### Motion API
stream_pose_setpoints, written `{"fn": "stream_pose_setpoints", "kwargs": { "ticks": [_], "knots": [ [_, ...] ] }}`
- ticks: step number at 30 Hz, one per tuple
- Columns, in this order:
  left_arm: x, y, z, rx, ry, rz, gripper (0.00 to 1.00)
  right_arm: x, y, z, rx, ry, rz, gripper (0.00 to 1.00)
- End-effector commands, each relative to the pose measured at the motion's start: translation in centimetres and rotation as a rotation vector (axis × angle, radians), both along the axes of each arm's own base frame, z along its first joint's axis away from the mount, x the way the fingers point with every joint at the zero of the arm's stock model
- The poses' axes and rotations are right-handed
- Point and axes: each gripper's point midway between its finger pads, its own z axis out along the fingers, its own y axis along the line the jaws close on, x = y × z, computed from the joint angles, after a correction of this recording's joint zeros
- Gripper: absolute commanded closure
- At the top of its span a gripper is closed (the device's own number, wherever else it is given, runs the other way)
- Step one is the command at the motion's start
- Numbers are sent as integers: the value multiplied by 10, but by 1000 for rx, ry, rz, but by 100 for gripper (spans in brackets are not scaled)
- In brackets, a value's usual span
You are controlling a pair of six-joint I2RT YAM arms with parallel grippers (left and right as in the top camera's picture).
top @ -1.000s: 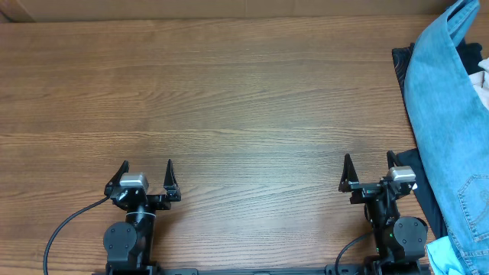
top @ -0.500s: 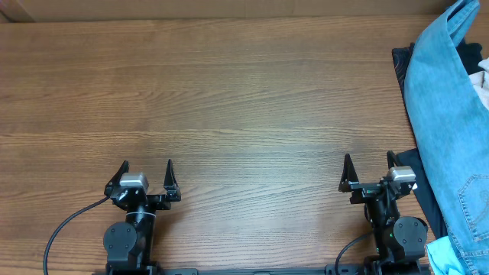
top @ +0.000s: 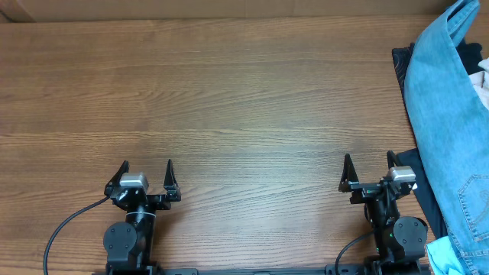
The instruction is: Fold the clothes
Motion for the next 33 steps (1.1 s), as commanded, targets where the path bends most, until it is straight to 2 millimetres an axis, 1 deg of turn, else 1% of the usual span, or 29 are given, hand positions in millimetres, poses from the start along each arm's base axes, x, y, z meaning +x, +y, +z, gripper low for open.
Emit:
{"fn": "stream_pose_setpoints", "kwargs": {
  "ticks": [1,22,25,31,33],
  "knots": [
    [0,-4,0,-8,-5,-19,0,0,-1,-1,0,-7,-3,0],
    [0,-4,0,-8,-5,-19,0,0,-1,-1,0,-6,-2,0],
    [0,-4,2,-8,-12,-21,0,0,3,-1,2,-7,17,0],
    [0,-4,2,-8,-10,-17,0,0,2,-1,61,-1,11,0],
    [0,-8,2,-38,-9,-39,0,0,2,-1,61,2,10,0]
  ]
}}
